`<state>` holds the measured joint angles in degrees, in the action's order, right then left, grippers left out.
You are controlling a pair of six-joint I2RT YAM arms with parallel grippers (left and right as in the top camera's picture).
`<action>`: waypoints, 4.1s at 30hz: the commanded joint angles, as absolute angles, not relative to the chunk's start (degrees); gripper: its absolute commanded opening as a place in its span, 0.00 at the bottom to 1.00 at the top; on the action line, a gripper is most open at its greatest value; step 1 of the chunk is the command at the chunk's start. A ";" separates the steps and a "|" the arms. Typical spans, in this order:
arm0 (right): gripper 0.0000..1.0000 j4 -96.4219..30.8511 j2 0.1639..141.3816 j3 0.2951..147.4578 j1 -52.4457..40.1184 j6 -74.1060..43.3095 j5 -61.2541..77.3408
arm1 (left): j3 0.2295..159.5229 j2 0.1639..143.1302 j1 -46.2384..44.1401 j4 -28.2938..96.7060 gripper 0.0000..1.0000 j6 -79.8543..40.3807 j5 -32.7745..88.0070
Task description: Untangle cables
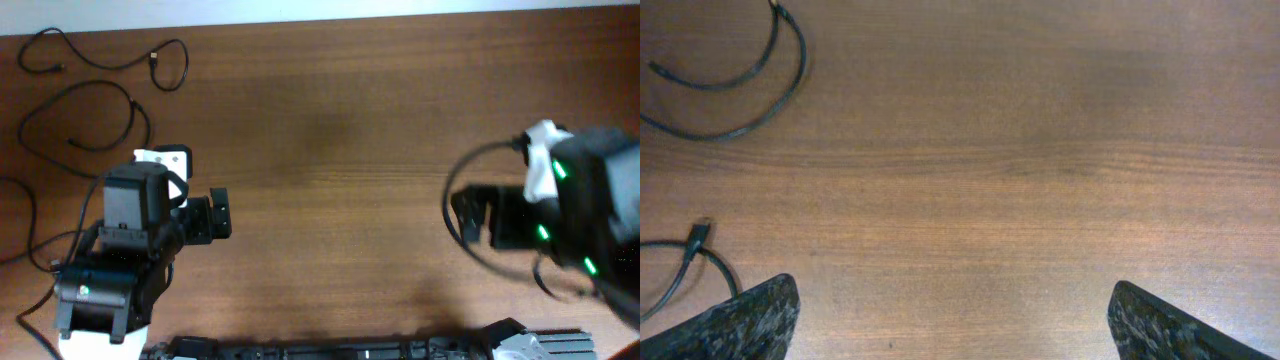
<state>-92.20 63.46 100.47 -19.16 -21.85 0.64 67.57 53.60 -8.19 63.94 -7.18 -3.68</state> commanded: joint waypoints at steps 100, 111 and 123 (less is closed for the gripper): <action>0.98 -4.32 0.32 0.32 1.52 -2.20 2.52 | 60.53 49.34 -8.01 62.48 0.99 -8.08 3.20; 0.98 -4.32 0.32 0.32 1.52 -2.20 2.52 | 22.72 14.59 -5.45 31.35 0.99 -3.16 3.42; 0.98 -4.32 0.32 0.32 1.52 -2.20 2.52 | 0.45 0.27 1.72 -0.16 0.99 -2.87 3.27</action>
